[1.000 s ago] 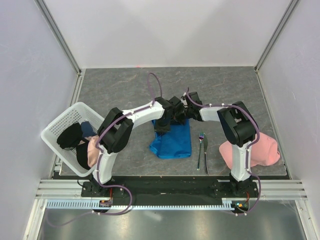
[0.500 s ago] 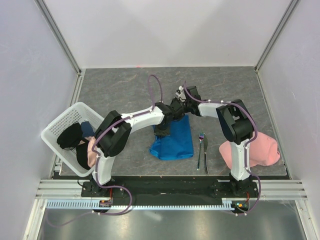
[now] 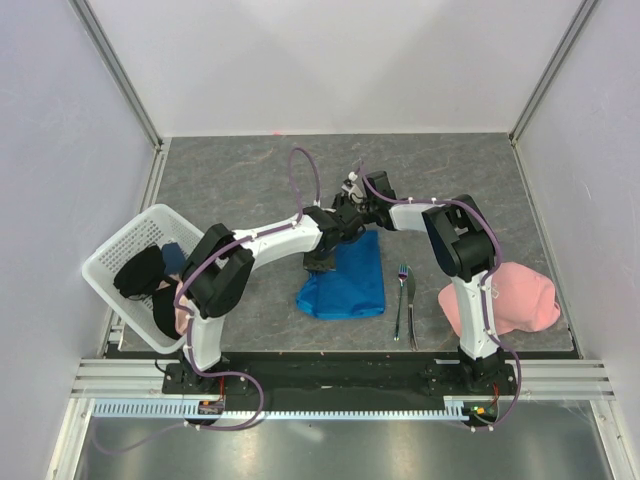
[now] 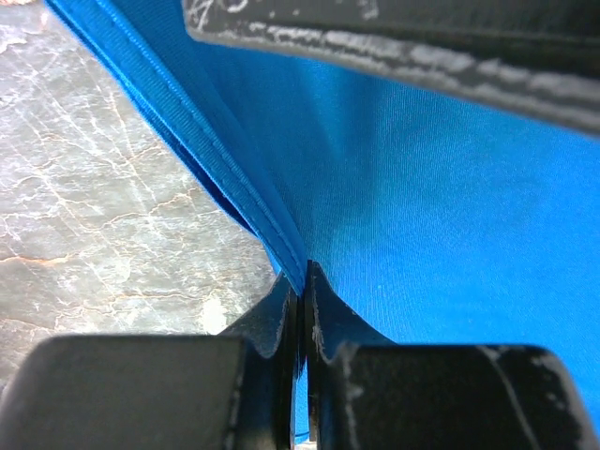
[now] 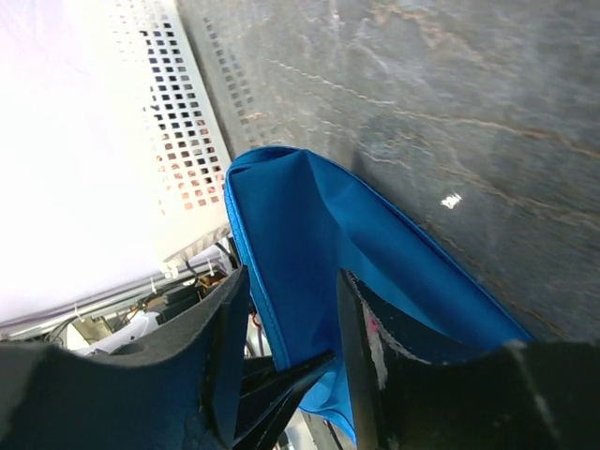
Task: Fold the napkin into a case and place the utensils inside
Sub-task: Fold the 2/3-rectangle-folded napkin at the center of the board.
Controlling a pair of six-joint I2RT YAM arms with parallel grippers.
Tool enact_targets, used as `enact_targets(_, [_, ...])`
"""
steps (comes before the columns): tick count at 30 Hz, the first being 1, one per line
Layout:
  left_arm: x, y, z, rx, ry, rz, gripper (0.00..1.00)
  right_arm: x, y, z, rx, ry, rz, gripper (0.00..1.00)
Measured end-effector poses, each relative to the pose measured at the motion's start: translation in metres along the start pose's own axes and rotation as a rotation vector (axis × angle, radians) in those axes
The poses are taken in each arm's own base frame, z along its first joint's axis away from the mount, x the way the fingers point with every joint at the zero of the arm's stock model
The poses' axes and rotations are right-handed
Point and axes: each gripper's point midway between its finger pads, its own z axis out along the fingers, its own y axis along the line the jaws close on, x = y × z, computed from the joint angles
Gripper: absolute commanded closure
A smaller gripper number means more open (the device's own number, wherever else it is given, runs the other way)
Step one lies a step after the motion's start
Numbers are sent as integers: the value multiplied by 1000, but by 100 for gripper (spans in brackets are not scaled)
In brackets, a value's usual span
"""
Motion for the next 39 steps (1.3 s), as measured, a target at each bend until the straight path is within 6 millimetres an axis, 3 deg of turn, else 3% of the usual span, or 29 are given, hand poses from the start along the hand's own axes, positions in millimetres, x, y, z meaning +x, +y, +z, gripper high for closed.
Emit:
enact_targets(11, [-4,-22,-4,96,-75,83,90,17,18,21,-35,48,-48,41])
enact_targets(17, [-3,-23,-2,111,-81,96,90,17,15,22,-19,48,-53,38])
enact_targets(21, [-3,-23,-1,112,-82,97,90,16,9,21,20,46,-66,41])
enact_targets(28, [-2,-24,-1,120,-78,99,85,13,-3,22,79,21,-69,69])
enact_targets(35, [-1,-28,-9,158,-72,95,78,8,-6,18,84,10,-64,88])
enact_targets(39, [-2,-34,-23,215,-71,89,66,6,-8,13,70,12,-62,95])
